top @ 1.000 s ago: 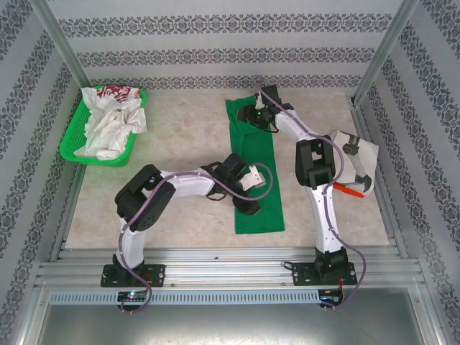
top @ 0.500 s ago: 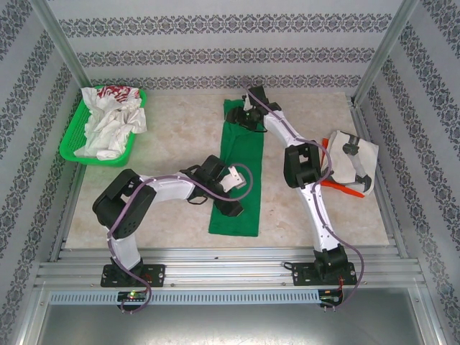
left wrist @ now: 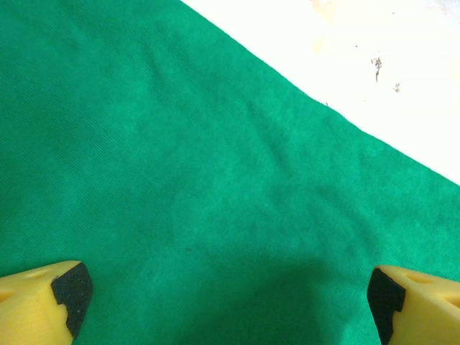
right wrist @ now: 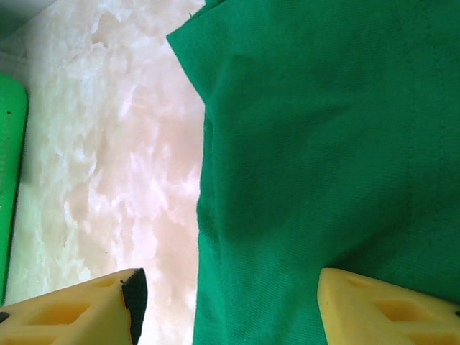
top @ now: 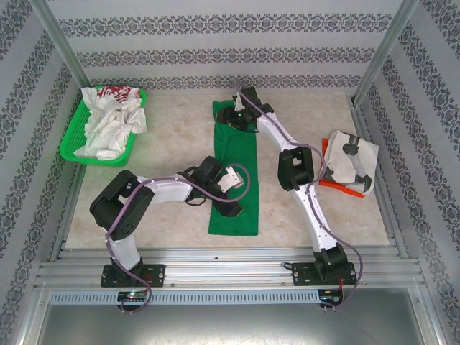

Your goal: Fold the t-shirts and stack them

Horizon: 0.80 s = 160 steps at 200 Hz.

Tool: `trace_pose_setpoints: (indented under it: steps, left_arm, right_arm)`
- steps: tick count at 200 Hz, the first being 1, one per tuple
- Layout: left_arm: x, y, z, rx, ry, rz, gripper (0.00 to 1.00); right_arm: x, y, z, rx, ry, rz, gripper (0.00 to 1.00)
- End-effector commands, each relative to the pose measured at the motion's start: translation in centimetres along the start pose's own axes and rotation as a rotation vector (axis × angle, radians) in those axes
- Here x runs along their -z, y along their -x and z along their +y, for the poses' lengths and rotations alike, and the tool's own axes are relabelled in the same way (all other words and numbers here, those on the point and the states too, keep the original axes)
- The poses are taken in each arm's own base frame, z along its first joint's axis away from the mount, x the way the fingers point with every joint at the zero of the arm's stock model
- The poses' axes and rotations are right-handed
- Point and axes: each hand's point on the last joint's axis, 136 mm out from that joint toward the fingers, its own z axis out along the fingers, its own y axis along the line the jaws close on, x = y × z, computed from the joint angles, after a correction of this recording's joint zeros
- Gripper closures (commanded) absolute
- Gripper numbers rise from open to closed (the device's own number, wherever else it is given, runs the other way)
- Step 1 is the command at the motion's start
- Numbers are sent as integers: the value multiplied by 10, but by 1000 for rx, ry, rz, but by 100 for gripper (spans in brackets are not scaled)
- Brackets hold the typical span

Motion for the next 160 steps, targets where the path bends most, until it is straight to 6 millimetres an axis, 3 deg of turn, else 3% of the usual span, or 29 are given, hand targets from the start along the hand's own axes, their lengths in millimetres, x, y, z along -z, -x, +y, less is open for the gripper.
trace_pose_setpoints:
  steps: [1, 44, 72, 104, 140, 160]
  left_arm:
    - [8, 5, 10, 33, 42, -41, 0]
    - [45, 59, 9, 94, 6, -279, 0]
    - [76, 72, 20, 191, -8, -399, 0]
    - [108, 64, 33, 237, 26, -470, 0]
    - [140, 36, 19, 138, 36, -447, 0]
    - [153, 21, 15, 91, 100, -405, 0]
  right_arm:
    - [8, 4, 16, 56, 22, -10, 35]
    - [63, 26, 40, 241, -73, -131, 31]
    - [109, 22, 53, 339, -116, -276, 30]
    - [141, -29, 32, 419, -174, -298, 30]
    - [174, -104, 20, 556, -218, -262, 29]
    - [190, -151, 26, 677, -217, -208, 28]
